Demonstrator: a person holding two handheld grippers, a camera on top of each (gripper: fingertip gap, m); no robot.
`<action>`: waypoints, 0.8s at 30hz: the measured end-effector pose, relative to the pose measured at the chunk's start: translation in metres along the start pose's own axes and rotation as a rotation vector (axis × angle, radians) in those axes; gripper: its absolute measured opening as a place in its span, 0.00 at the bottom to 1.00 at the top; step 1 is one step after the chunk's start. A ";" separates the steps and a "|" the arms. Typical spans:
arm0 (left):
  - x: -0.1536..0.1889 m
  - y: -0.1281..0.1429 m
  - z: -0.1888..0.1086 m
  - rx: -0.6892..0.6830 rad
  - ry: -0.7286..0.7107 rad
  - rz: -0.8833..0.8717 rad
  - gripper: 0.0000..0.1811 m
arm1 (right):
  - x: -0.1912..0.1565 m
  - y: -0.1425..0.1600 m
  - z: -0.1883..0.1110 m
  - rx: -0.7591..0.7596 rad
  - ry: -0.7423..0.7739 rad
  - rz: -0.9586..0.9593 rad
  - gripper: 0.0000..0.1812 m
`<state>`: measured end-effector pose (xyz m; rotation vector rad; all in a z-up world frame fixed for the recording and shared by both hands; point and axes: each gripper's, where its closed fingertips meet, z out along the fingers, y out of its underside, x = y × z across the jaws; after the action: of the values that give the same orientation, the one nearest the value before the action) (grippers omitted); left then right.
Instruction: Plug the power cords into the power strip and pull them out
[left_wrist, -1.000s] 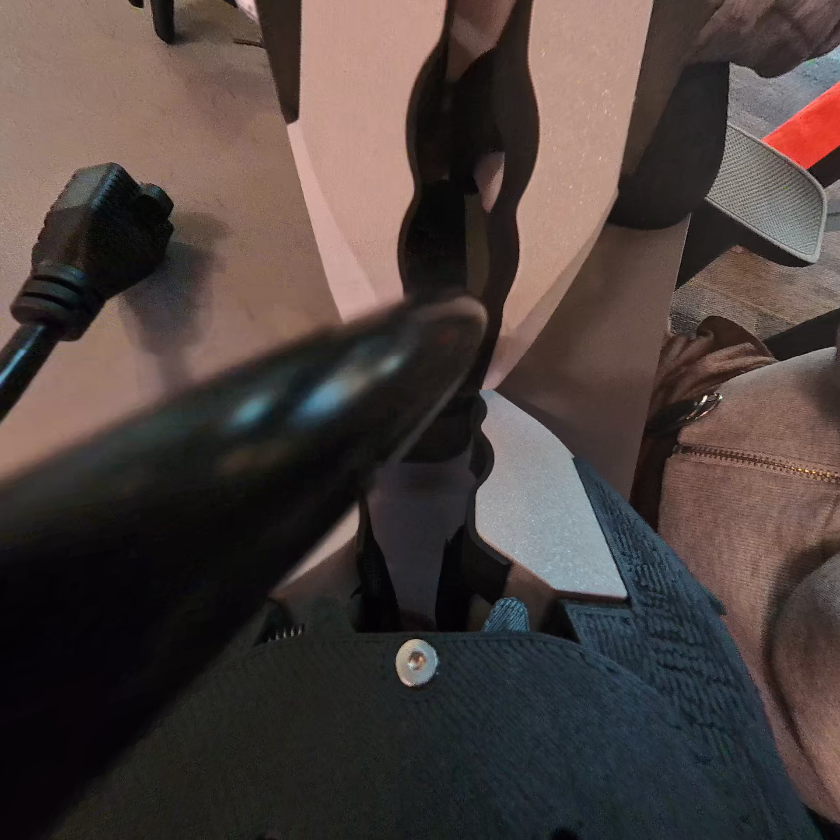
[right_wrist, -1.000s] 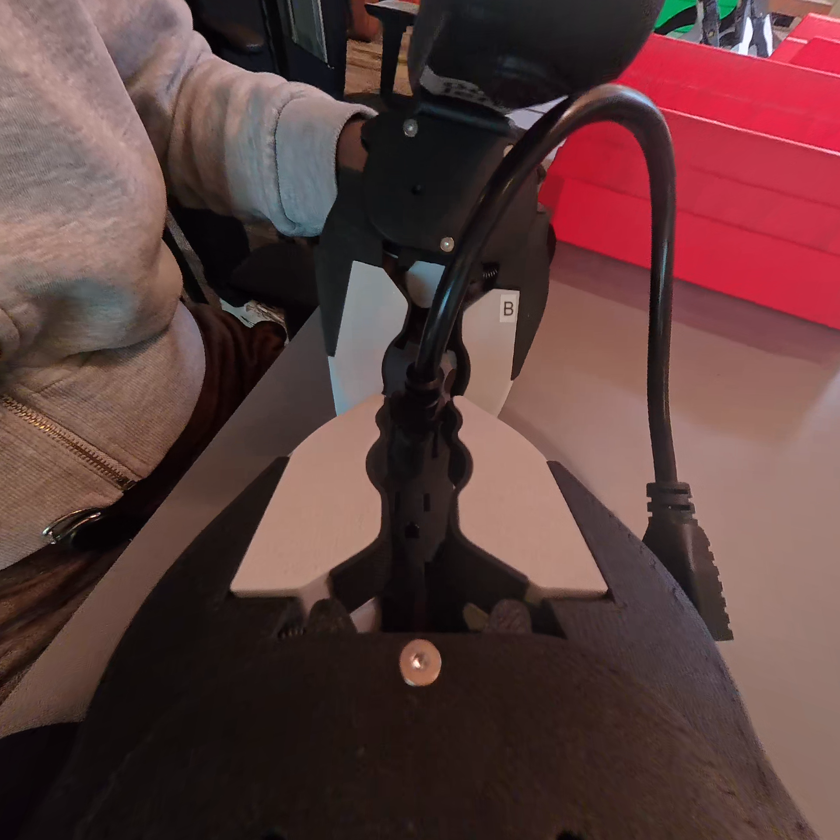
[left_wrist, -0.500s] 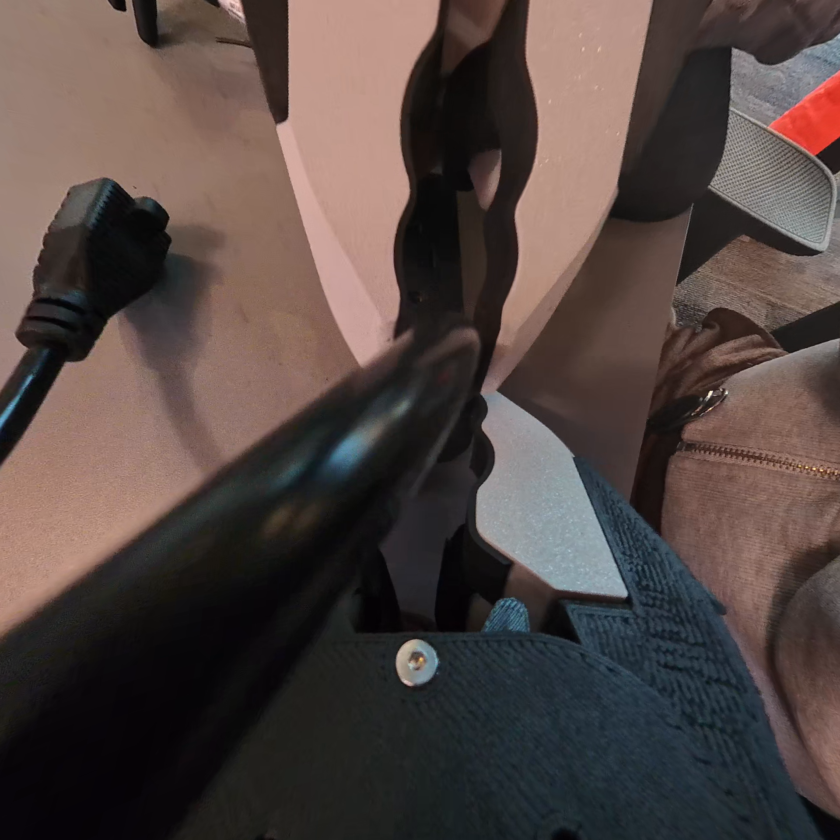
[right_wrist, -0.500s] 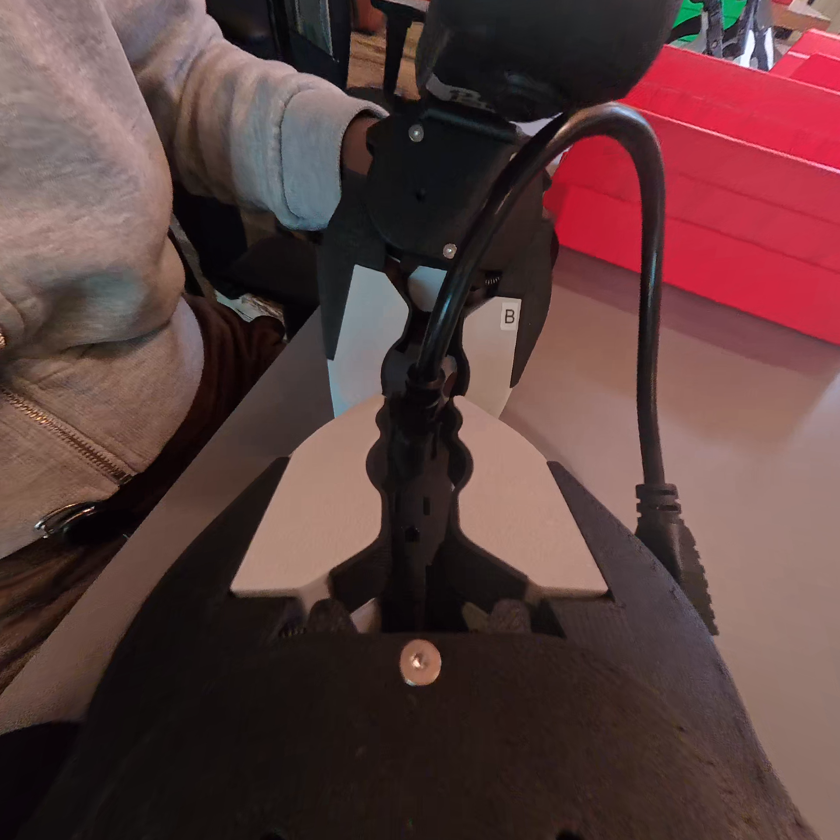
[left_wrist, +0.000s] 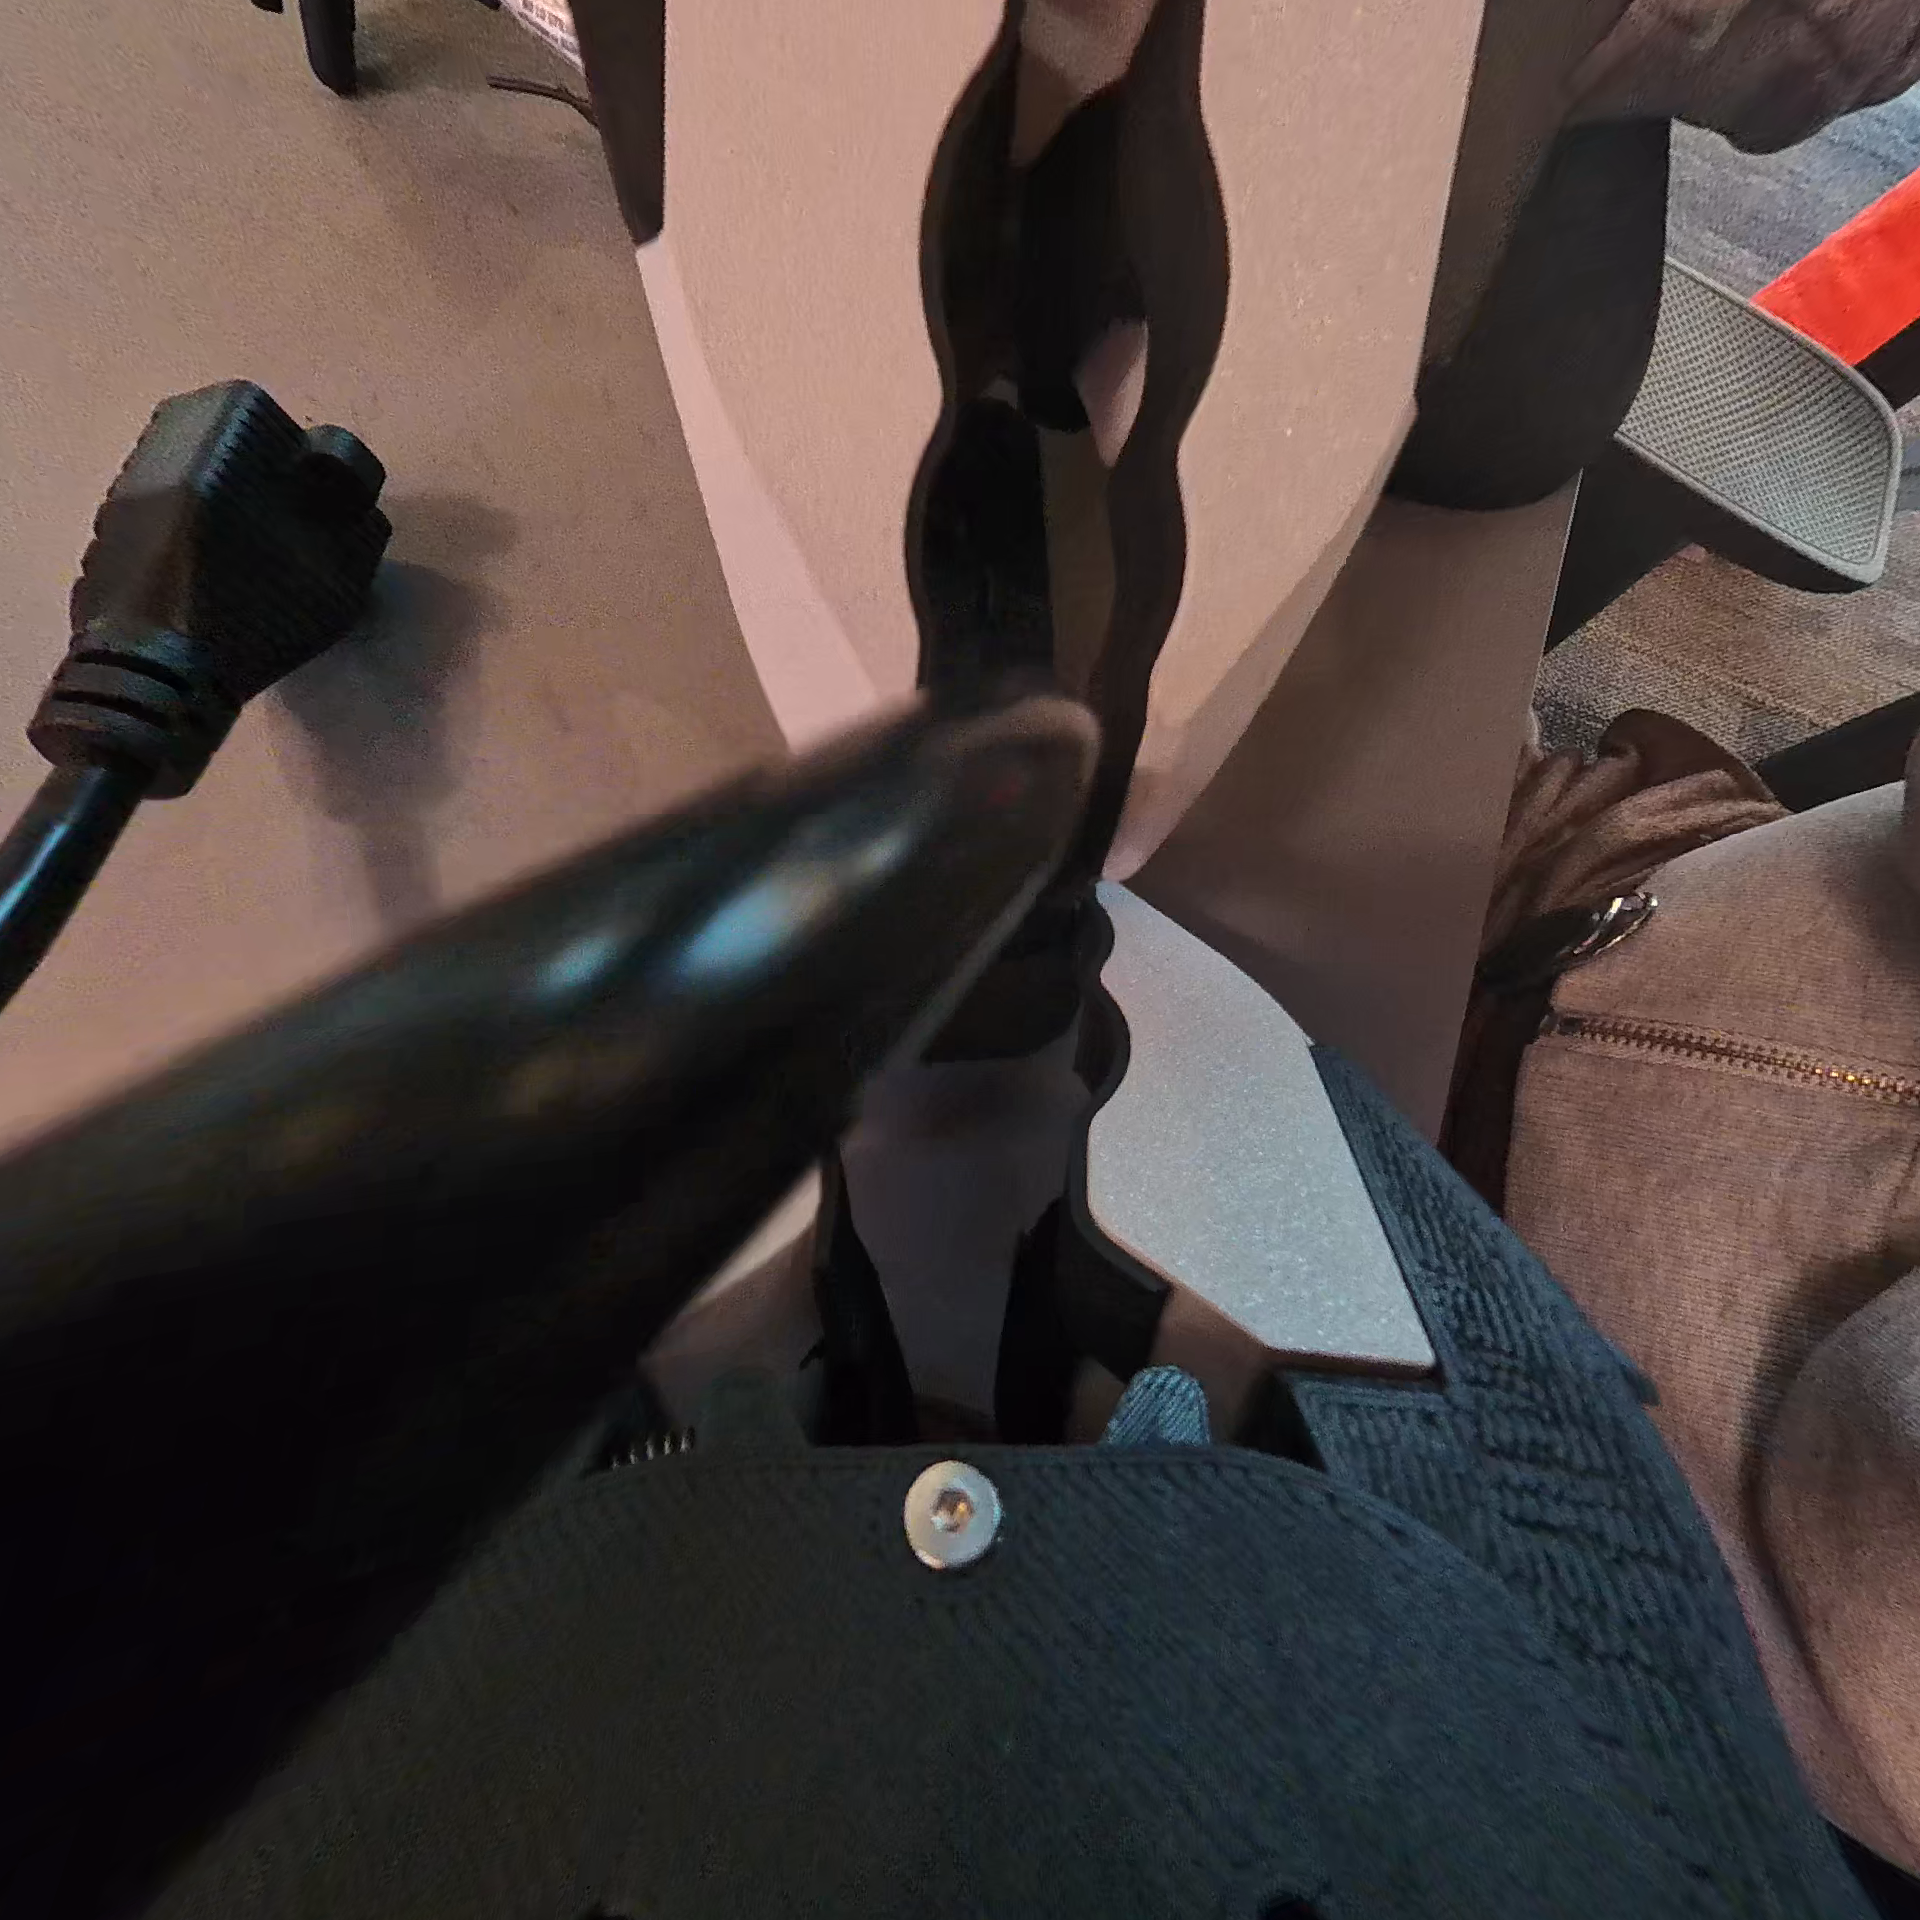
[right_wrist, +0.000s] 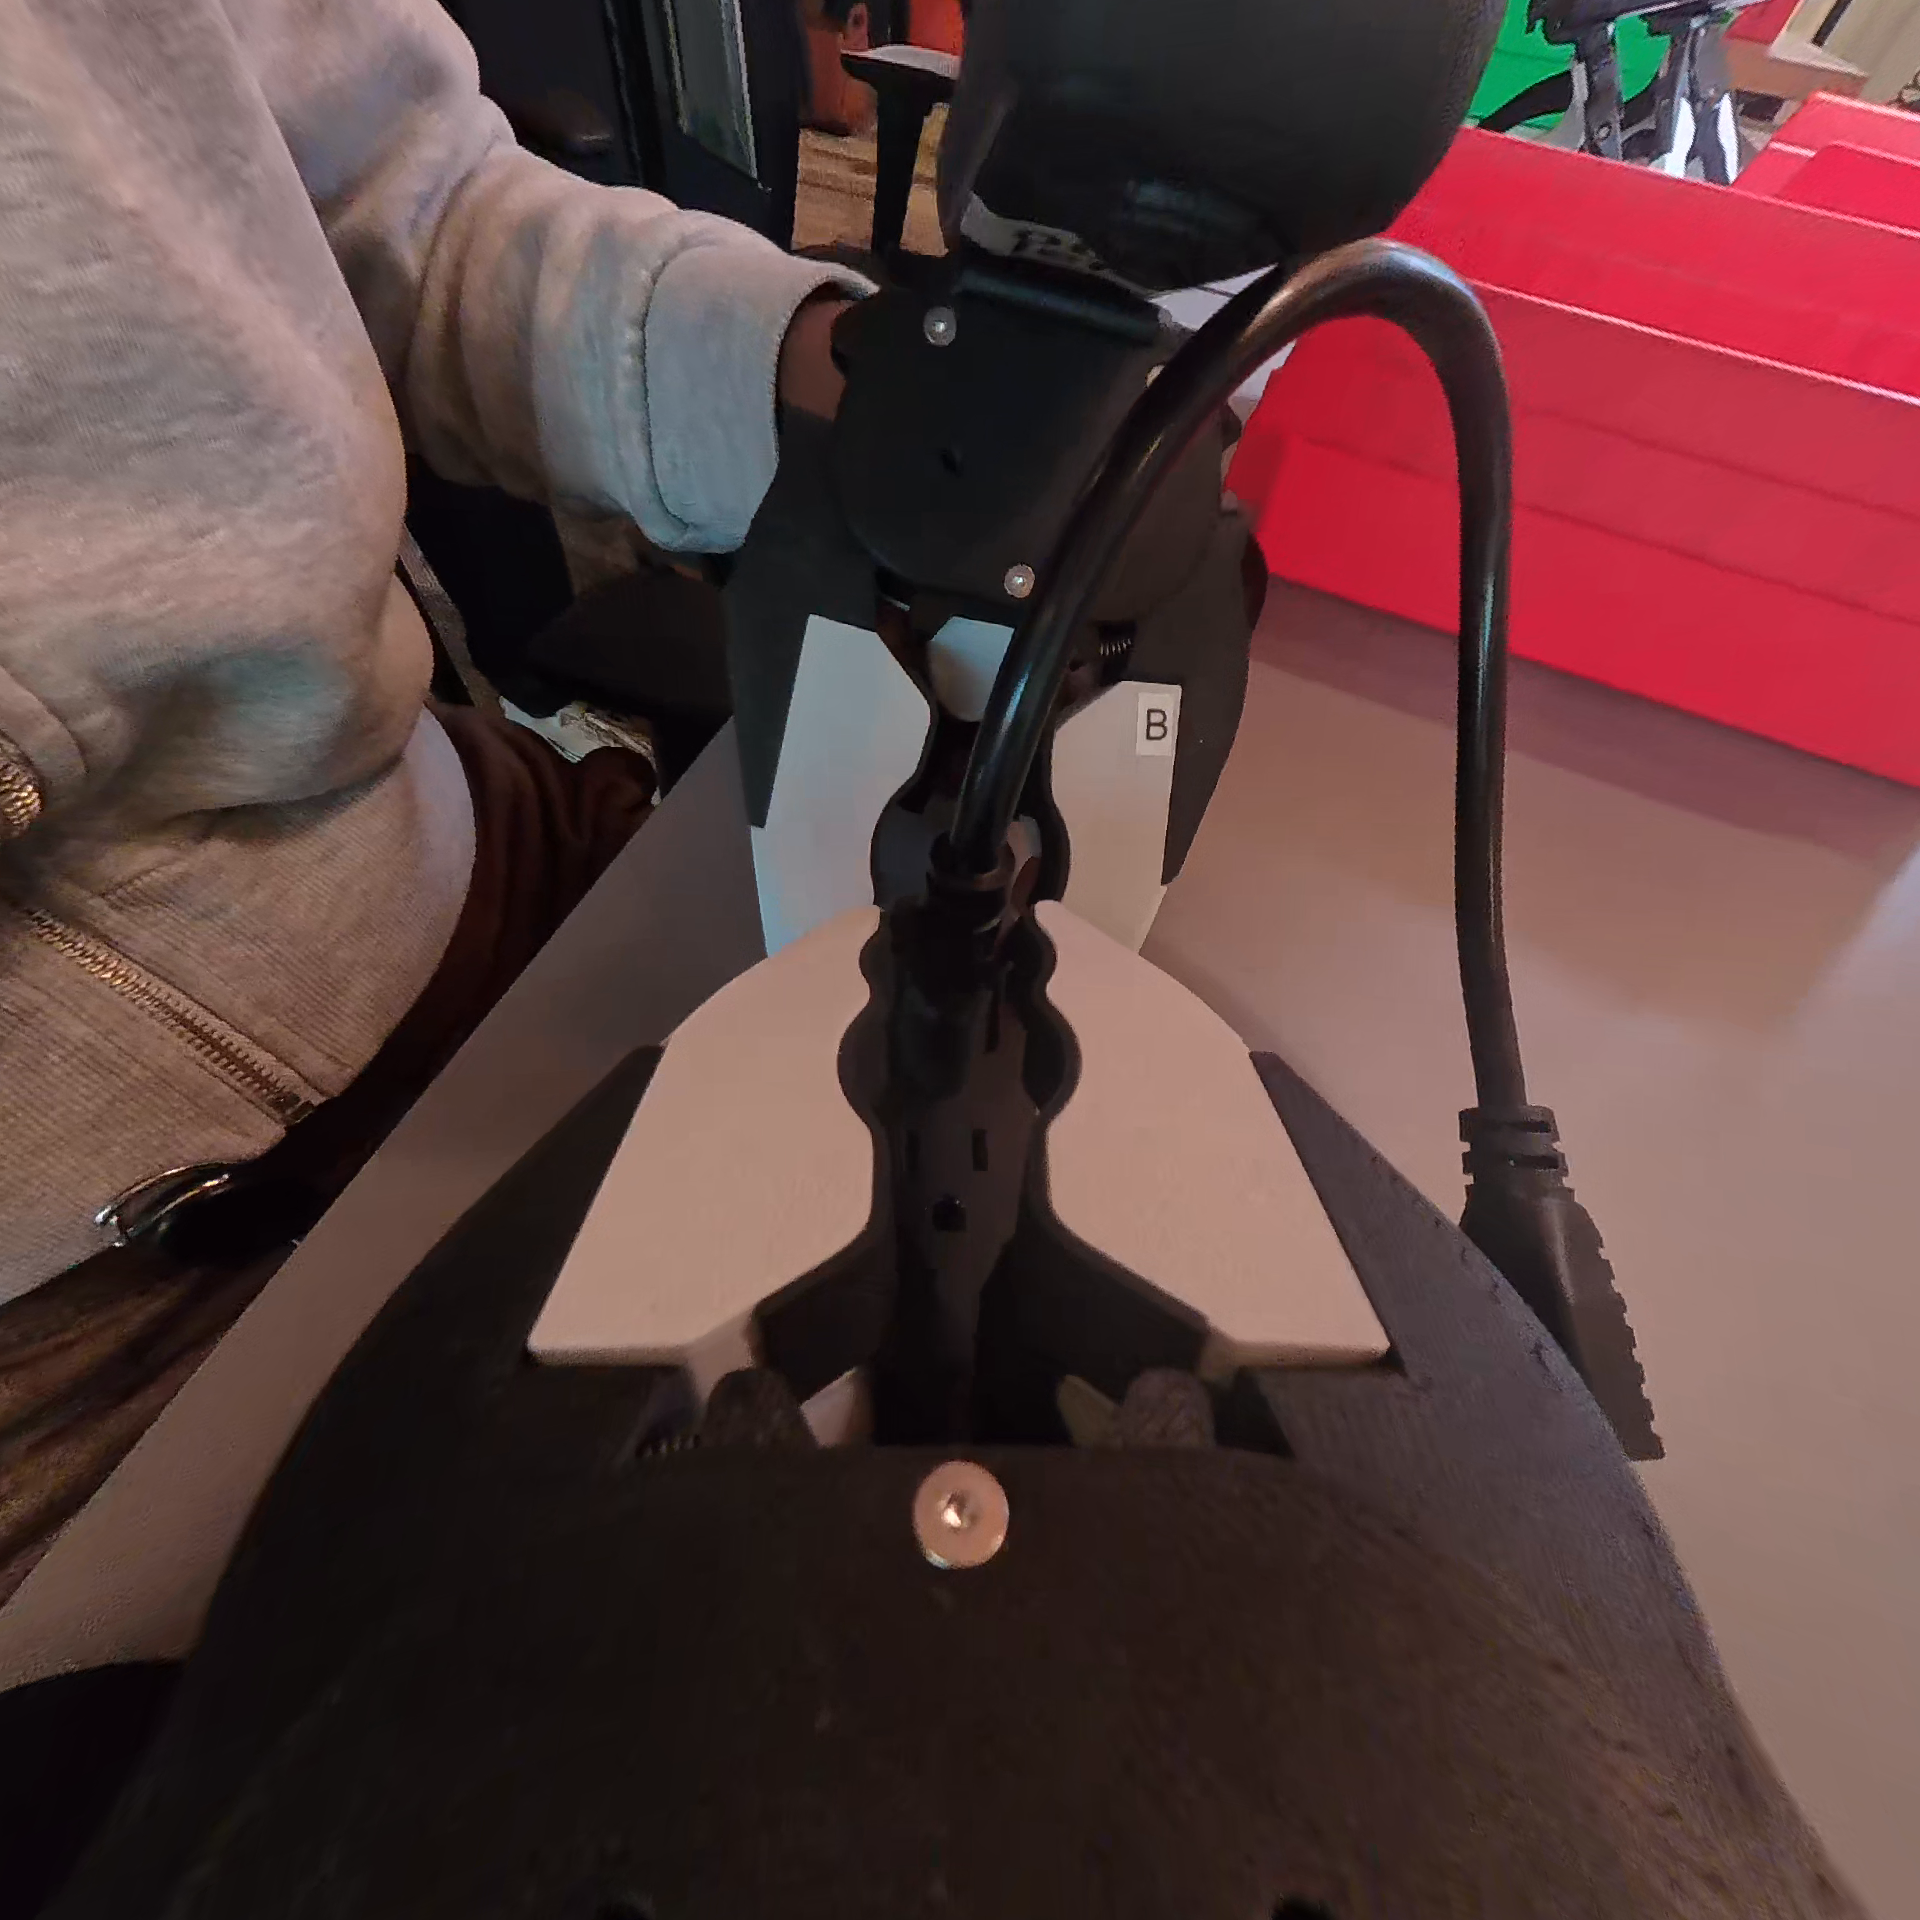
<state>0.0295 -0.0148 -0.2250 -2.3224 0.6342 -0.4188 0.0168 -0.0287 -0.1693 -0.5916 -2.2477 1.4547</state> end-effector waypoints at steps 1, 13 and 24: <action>0.000 0.000 0.000 0.001 0.001 -0.002 0.24 | 0.000 0.000 0.000 0.003 0.001 0.001 0.12; 0.001 0.002 -0.001 -0.002 0.004 0.003 0.24 | -0.007 0.005 -0.009 0.036 -0.091 0.119 0.17; 0.000 0.001 -0.001 0.003 0.000 -0.008 0.24 | -0.005 0.012 0.005 -0.059 -0.110 0.216 0.16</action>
<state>0.0290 -0.0161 -0.2246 -2.3233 0.6237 -0.4232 0.0200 -0.0307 -0.1825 -0.8136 -2.3800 1.5611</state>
